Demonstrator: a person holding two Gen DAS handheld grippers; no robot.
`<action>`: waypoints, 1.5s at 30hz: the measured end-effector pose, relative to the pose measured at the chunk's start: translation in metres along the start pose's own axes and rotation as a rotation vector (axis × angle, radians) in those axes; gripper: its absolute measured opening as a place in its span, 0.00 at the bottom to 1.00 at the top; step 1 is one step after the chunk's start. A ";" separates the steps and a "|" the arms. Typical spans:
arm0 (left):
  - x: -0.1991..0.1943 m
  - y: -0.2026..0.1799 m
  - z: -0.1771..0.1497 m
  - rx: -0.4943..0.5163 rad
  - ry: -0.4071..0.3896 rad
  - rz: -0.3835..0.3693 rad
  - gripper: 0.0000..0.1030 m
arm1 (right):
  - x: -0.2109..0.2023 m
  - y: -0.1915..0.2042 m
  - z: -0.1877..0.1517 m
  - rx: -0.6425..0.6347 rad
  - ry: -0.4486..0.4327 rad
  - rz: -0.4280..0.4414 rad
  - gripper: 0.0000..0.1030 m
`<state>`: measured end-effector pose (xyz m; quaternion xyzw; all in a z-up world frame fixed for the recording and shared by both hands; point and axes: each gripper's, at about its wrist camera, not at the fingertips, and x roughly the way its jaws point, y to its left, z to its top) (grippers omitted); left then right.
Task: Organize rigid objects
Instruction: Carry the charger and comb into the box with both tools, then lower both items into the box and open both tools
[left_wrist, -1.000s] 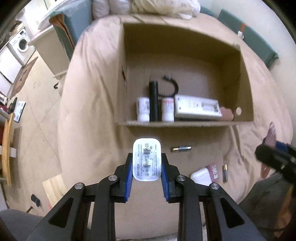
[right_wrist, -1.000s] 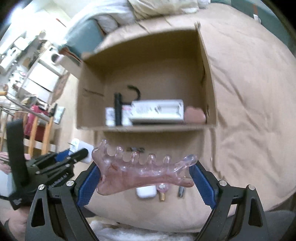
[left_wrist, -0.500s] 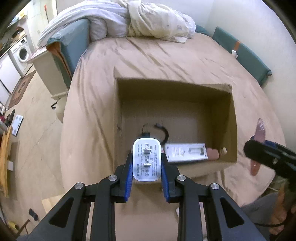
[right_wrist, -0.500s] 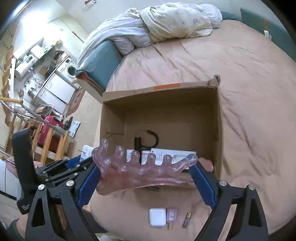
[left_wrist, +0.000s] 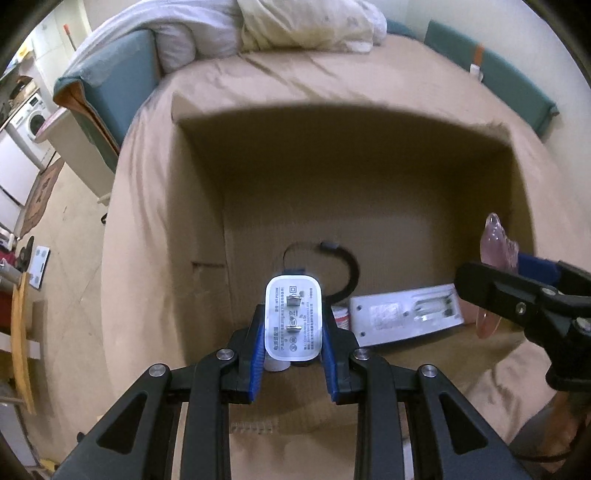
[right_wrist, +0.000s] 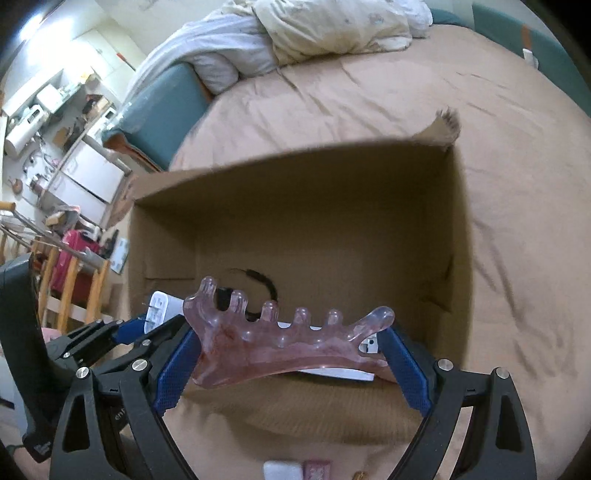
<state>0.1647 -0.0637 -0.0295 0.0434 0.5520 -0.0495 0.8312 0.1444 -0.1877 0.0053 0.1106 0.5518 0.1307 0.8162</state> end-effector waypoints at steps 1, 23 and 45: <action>0.004 0.000 -0.001 0.001 0.004 0.000 0.23 | 0.005 0.000 -0.002 -0.010 0.006 -0.005 0.96; 0.022 -0.011 -0.008 0.063 -0.004 0.085 0.23 | 0.034 0.003 -0.009 -0.072 0.041 -0.133 0.96; 0.020 -0.029 -0.006 0.087 0.002 0.055 0.55 | 0.016 0.002 -0.002 -0.026 -0.050 -0.119 1.00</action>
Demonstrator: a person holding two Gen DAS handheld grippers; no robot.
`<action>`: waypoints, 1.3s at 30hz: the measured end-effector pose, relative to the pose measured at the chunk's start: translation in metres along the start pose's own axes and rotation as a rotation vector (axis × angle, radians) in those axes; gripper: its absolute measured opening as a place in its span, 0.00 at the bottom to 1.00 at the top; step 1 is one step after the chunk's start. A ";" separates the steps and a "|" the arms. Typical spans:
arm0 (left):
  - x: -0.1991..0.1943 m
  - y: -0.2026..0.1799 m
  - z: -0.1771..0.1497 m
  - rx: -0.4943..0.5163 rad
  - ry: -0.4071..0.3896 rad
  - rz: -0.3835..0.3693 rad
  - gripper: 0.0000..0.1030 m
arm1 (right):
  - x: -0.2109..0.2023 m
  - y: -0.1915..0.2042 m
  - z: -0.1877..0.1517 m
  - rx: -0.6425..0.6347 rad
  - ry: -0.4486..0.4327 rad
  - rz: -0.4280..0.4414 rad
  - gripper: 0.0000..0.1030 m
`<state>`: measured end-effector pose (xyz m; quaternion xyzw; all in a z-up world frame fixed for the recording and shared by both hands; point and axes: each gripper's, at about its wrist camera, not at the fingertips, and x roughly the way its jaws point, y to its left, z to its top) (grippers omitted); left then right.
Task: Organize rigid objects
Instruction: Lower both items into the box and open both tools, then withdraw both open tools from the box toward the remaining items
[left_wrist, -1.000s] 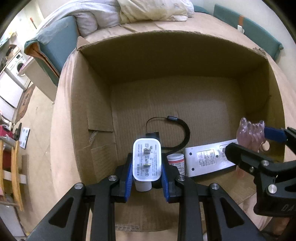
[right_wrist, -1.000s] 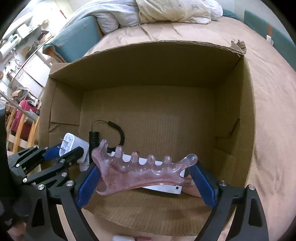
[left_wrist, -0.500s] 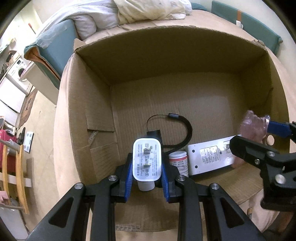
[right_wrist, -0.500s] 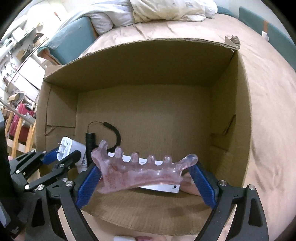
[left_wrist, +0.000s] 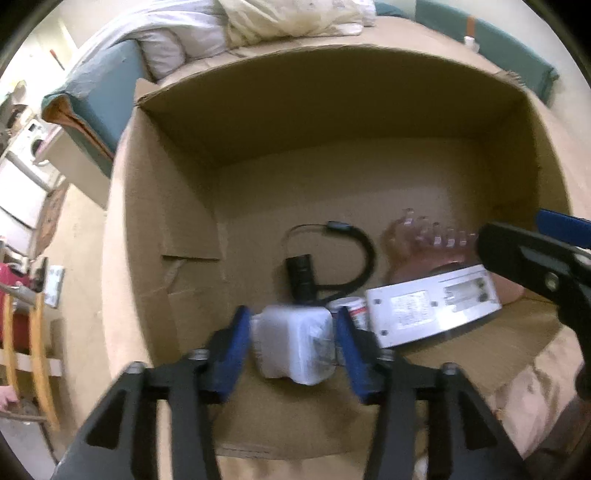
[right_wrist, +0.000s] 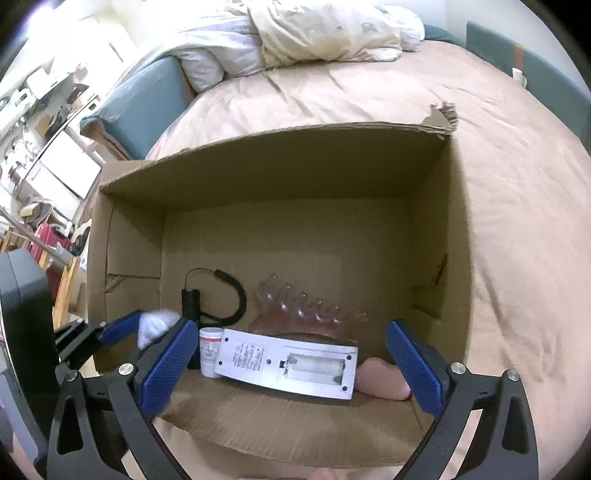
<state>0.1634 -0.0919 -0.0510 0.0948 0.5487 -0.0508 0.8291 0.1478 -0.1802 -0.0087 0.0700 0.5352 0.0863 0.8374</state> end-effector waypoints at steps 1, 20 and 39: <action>-0.002 -0.001 0.000 -0.002 -0.006 -0.006 0.66 | -0.001 -0.001 0.000 0.005 -0.003 -0.001 1.00; -0.034 0.017 -0.004 -0.039 -0.029 -0.007 0.69 | -0.013 -0.010 -0.001 0.051 -0.002 0.036 1.00; -0.107 0.048 -0.055 -0.159 -0.053 -0.025 0.69 | -0.077 0.006 -0.047 0.018 0.032 0.080 1.00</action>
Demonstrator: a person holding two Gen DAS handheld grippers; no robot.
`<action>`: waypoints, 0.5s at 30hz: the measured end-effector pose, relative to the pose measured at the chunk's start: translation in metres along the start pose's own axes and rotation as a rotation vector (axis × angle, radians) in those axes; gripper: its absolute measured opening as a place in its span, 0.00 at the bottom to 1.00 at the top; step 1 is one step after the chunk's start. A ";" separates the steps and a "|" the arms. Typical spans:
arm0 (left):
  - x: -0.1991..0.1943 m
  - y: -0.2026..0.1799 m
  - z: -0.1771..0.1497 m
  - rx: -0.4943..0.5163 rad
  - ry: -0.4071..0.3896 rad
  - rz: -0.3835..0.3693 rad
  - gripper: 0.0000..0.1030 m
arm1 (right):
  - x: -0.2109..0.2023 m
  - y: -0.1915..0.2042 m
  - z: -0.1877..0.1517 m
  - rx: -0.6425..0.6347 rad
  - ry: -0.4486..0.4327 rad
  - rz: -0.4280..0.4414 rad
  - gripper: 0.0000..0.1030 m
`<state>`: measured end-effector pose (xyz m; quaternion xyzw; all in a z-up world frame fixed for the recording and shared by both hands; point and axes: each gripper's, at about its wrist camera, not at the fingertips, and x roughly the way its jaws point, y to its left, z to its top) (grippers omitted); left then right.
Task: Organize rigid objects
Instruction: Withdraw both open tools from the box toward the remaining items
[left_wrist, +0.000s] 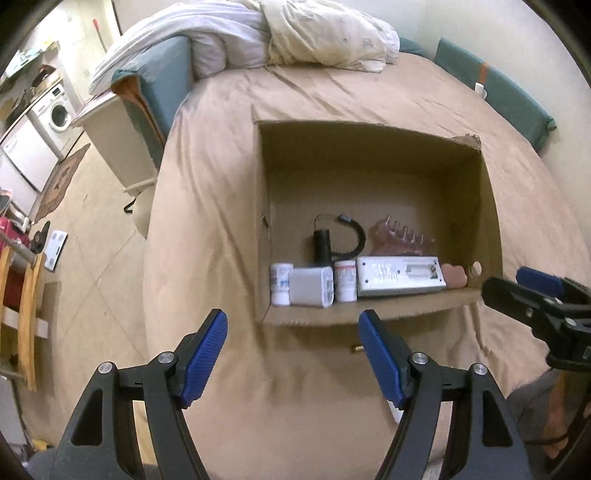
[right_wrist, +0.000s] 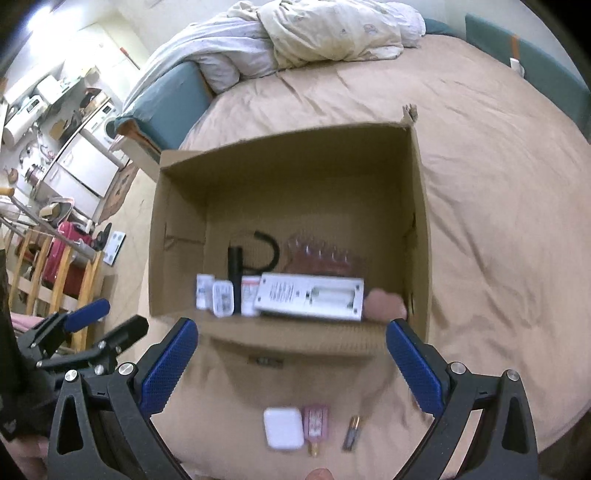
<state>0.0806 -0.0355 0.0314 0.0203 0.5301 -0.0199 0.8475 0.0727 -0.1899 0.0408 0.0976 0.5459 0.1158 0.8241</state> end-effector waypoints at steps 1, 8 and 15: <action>-0.001 0.002 -0.004 -0.006 0.002 -0.001 0.69 | -0.002 -0.001 -0.005 0.005 0.004 0.005 1.00; 0.012 0.010 -0.030 -0.032 0.050 -0.007 0.69 | -0.005 -0.010 -0.034 0.033 0.037 0.000 1.00; 0.020 -0.004 -0.044 0.031 0.043 -0.031 0.69 | 0.007 -0.026 -0.050 0.073 0.078 -0.011 1.00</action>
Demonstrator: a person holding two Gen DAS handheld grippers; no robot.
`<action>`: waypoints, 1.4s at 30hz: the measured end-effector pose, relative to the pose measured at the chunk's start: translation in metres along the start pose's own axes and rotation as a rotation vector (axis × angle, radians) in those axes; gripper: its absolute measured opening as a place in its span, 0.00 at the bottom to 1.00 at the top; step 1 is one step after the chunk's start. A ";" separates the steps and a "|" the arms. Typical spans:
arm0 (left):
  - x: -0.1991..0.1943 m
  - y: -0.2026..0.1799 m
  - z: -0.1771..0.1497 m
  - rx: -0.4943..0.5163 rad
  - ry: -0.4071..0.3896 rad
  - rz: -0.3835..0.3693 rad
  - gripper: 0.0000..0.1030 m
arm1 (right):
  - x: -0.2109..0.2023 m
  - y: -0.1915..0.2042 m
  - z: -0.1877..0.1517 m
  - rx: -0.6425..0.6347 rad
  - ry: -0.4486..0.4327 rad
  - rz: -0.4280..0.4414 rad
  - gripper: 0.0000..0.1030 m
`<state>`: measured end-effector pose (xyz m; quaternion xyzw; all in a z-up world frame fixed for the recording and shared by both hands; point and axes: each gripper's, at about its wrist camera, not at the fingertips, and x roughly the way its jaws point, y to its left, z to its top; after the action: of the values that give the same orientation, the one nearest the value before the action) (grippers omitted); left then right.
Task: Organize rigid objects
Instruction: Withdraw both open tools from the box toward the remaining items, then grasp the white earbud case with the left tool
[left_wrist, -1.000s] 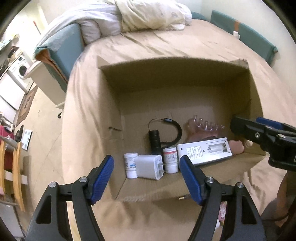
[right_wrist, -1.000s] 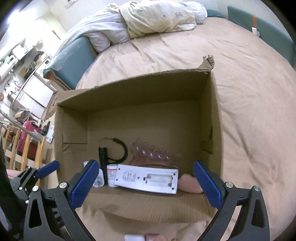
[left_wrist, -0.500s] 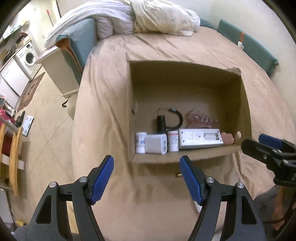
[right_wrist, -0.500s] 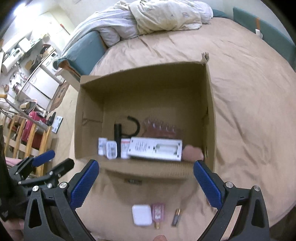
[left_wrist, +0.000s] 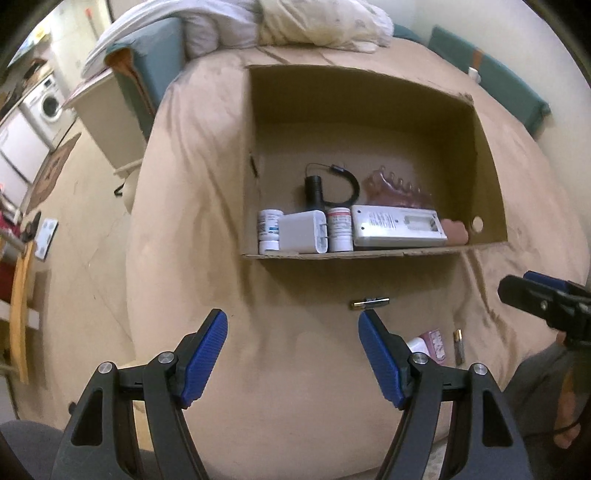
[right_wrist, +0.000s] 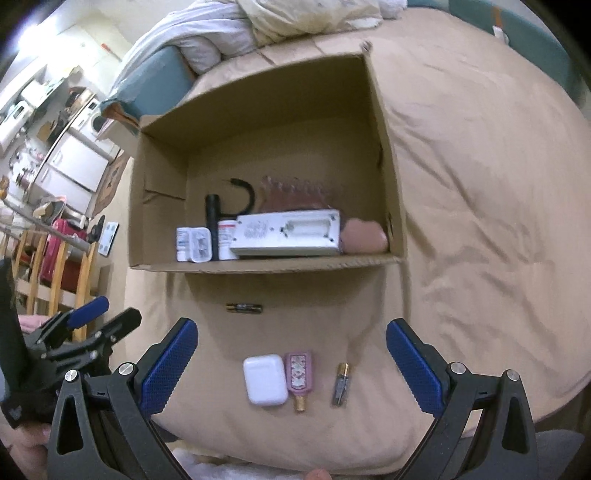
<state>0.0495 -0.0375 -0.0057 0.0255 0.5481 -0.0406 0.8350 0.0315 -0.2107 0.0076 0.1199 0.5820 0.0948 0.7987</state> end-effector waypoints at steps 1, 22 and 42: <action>0.001 -0.001 -0.001 0.005 -0.005 -0.001 0.69 | 0.003 -0.003 -0.002 0.012 0.003 0.003 1.00; 0.035 0.015 -0.007 -0.097 0.091 -0.043 0.69 | 0.024 -0.013 -0.001 0.048 0.021 -0.036 1.00; 0.060 -0.038 -0.023 -0.199 0.273 -0.103 0.69 | 0.012 -0.052 -0.002 0.173 0.009 -0.039 1.00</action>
<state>0.0492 -0.0753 -0.0701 -0.0803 0.6583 -0.0250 0.7481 0.0335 -0.2561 -0.0199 0.1768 0.5939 0.0294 0.7843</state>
